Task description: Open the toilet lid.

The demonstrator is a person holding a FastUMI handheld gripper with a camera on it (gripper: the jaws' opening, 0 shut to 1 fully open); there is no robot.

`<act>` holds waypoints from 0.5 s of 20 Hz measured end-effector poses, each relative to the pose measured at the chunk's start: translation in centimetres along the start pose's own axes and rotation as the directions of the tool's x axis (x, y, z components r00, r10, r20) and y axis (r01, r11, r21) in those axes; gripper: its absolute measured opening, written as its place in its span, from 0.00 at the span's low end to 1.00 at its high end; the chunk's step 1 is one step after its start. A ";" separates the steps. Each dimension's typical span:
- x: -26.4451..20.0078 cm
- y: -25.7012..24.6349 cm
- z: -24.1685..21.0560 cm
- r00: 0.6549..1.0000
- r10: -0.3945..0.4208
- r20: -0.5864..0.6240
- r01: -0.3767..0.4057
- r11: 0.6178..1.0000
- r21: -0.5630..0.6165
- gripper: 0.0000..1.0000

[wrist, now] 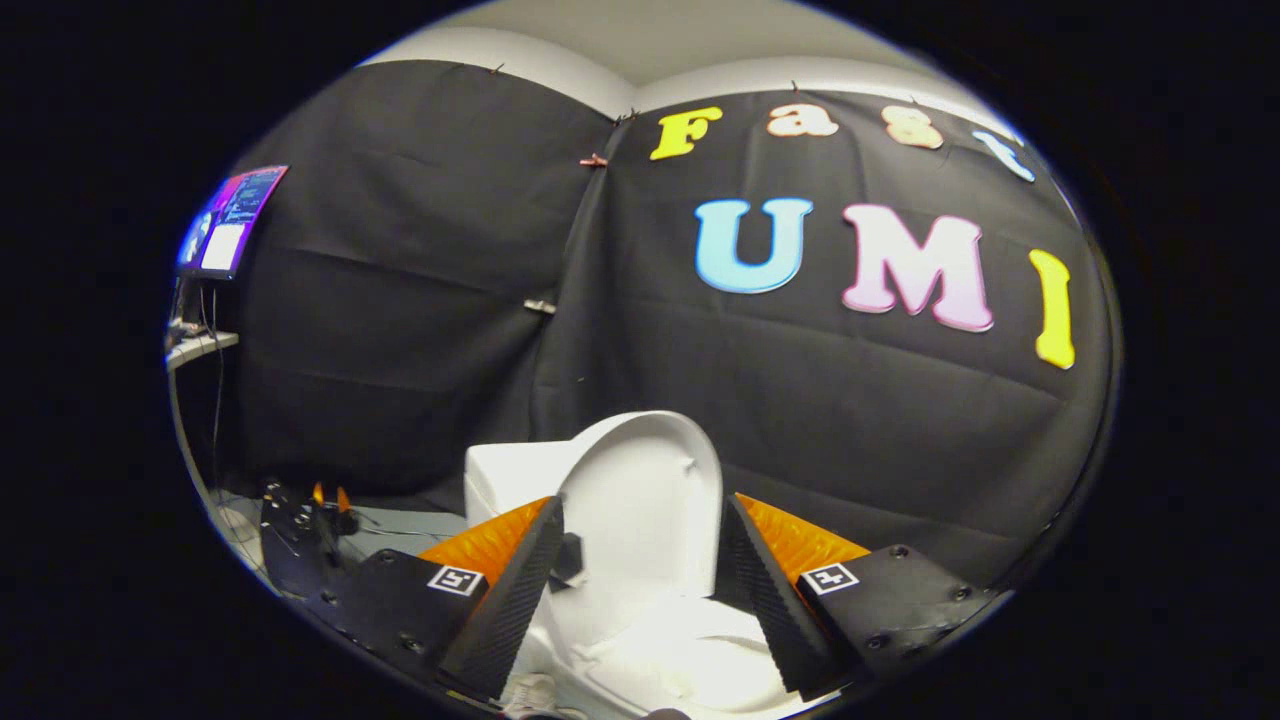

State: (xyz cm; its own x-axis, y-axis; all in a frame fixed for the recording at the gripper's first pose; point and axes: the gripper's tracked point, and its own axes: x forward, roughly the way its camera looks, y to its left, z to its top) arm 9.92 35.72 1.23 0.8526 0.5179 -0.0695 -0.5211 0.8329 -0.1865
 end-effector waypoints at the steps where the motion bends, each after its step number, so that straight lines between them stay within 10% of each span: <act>1: -1.2 -2.3 0.5 0.999 -0.049 0.012 0.049 0.999 -0.022 0.99; 10: -13.5 -19.6 0.2 0.909 -0.407 0.090 0.411 0.911 -0.033 0.99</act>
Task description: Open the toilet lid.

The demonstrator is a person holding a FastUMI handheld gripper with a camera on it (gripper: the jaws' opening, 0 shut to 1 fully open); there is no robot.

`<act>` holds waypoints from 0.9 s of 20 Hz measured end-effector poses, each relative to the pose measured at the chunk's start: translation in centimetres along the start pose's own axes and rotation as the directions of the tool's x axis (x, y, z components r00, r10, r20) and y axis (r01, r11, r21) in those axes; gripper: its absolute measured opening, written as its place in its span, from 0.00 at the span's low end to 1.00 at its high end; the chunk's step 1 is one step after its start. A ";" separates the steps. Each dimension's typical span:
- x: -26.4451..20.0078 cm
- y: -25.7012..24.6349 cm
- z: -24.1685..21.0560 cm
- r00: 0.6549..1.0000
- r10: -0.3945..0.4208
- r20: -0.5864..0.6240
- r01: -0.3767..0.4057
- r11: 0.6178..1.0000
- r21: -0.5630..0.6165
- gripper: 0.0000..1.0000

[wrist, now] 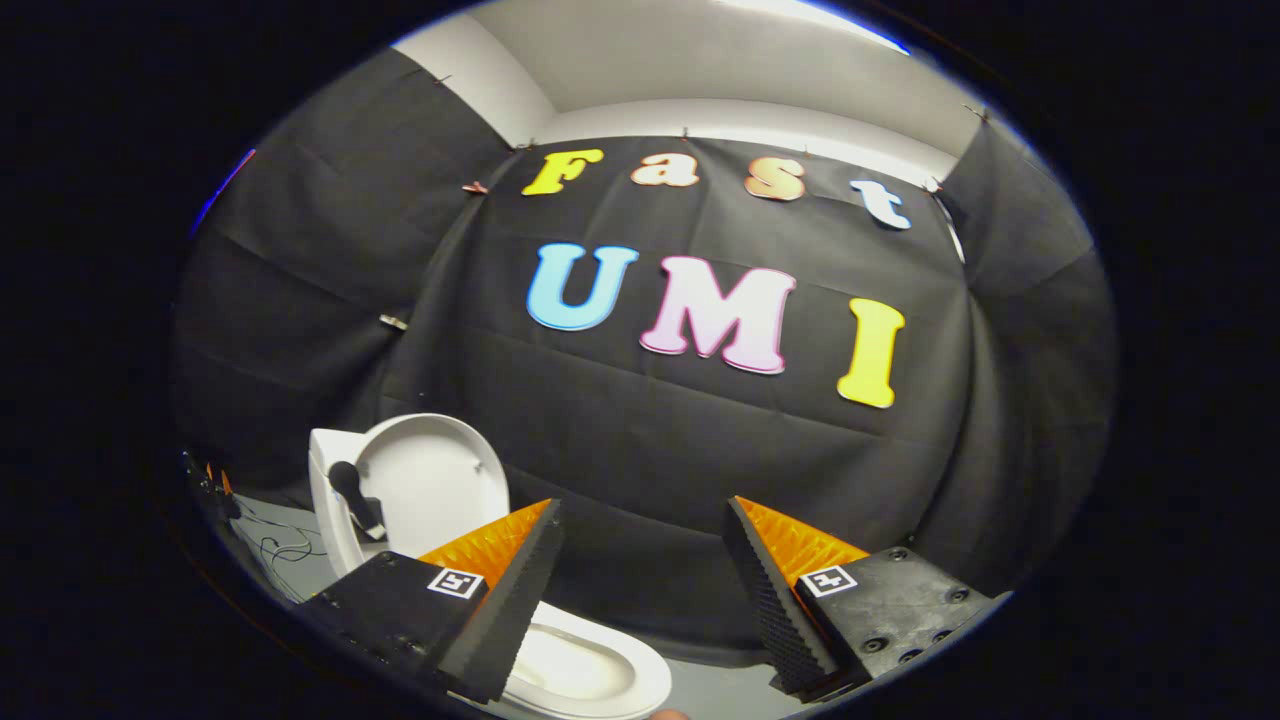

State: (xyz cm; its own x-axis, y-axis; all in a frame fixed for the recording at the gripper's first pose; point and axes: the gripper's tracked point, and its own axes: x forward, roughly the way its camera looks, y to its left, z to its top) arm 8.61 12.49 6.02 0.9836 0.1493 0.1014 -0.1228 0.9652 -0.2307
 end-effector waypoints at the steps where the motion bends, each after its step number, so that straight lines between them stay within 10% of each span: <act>1: -0.7 -2.2 -0.8 0.999 -0.049 -0.011 0.049 0.999 0.006 0.99; 5: -4.9 -8.1 -4.6 0.981 -0.191 -0.044 0.191 0.982 -0.015 0.99; 18: -7.5 -8.6 -6.5 0.990 -0.129 -0.064 0.139 0.973 0.184 0.99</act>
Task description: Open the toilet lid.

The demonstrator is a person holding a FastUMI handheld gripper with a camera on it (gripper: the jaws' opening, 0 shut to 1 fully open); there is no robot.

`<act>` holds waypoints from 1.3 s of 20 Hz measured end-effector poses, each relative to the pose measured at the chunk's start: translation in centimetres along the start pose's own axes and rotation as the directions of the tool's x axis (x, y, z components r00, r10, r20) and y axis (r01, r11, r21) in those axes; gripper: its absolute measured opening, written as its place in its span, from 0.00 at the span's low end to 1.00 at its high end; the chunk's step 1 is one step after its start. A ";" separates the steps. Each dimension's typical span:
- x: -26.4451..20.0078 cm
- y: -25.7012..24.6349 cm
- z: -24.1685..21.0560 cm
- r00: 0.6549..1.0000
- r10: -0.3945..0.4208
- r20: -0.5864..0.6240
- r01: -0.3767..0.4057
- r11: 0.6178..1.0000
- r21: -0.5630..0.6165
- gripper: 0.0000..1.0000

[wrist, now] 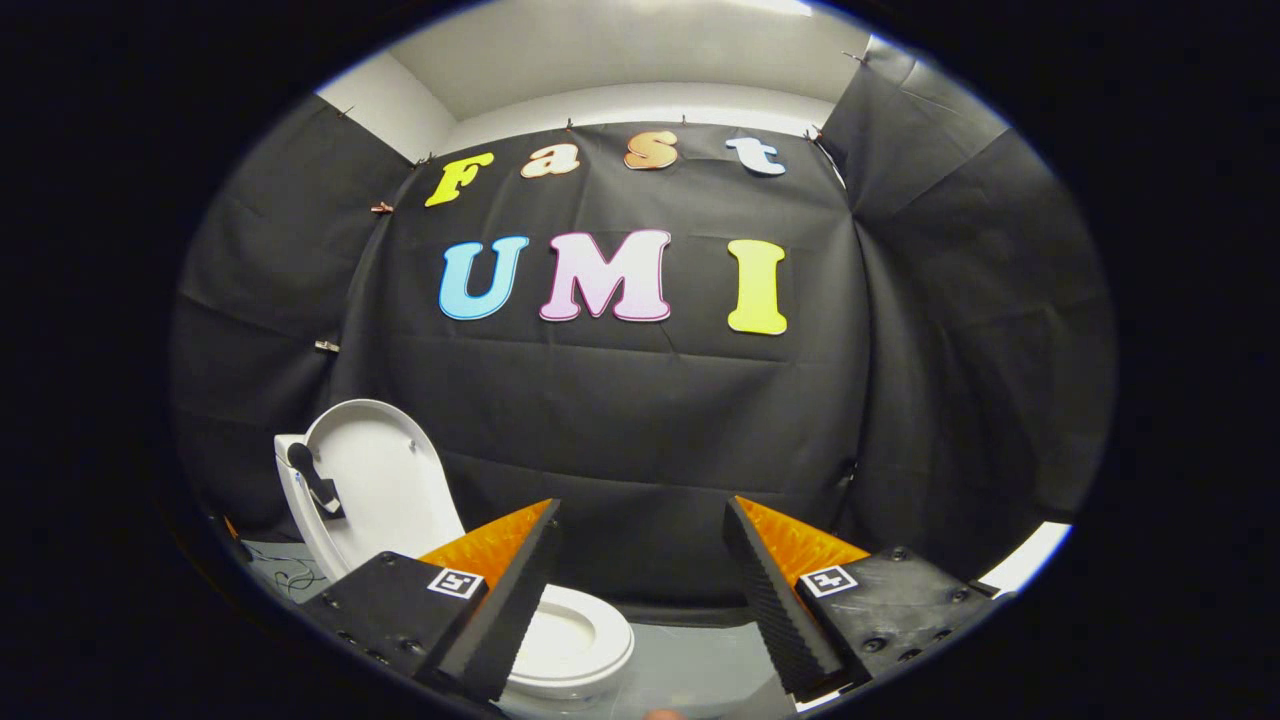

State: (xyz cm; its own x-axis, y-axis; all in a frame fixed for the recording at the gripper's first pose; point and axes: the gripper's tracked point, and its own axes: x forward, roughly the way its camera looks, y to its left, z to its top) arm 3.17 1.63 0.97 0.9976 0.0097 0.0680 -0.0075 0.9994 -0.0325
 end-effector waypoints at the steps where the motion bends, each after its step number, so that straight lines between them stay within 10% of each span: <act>1: -0.1 -0.2 0.4 1.000 0.006 0.004 -0.006 1.000 0.022 0.99; 26: -0.9 0.4 1.7 0.995 0.100 0.029 -0.100 0.995 -0.009 0.99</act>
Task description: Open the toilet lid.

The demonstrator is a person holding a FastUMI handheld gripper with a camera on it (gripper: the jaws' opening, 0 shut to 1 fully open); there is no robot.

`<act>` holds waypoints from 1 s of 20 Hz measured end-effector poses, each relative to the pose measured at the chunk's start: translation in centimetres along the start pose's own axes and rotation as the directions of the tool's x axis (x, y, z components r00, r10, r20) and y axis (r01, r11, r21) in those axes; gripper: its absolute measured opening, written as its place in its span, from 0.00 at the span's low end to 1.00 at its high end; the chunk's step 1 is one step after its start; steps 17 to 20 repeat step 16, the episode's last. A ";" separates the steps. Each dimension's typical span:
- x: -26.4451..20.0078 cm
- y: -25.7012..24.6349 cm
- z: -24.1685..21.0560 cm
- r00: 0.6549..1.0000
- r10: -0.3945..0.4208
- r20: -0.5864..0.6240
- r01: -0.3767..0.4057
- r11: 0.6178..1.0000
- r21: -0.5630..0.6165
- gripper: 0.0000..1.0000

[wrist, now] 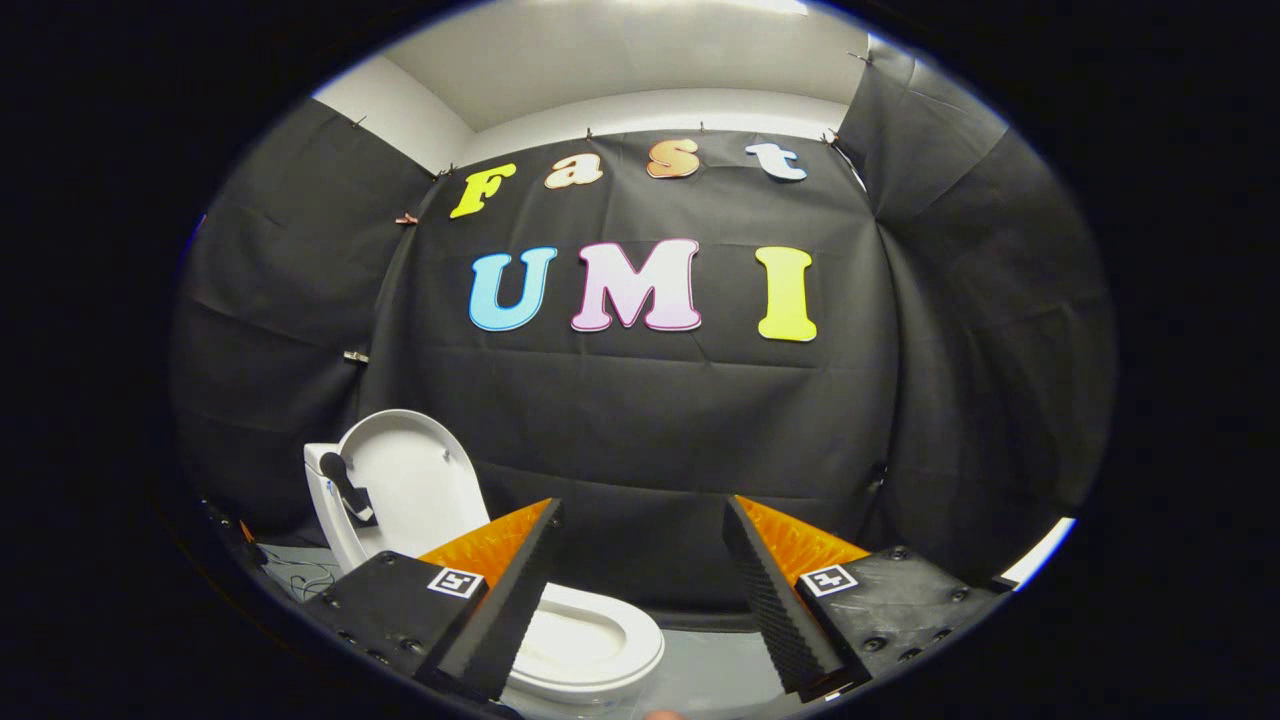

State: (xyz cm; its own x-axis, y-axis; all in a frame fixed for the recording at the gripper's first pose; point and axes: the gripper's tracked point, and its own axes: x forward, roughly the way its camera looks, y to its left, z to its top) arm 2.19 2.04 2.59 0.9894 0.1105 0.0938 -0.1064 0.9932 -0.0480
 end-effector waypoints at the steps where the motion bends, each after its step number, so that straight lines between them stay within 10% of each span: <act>1: 0.1 0.0 -0.1 1.000 0.002 0.000 -0.002 1.000 0.003 0.99; 20: 0.1 0.5 -0.1 0.999 0.029 -0.019 -0.029 1.000 0.006 0.99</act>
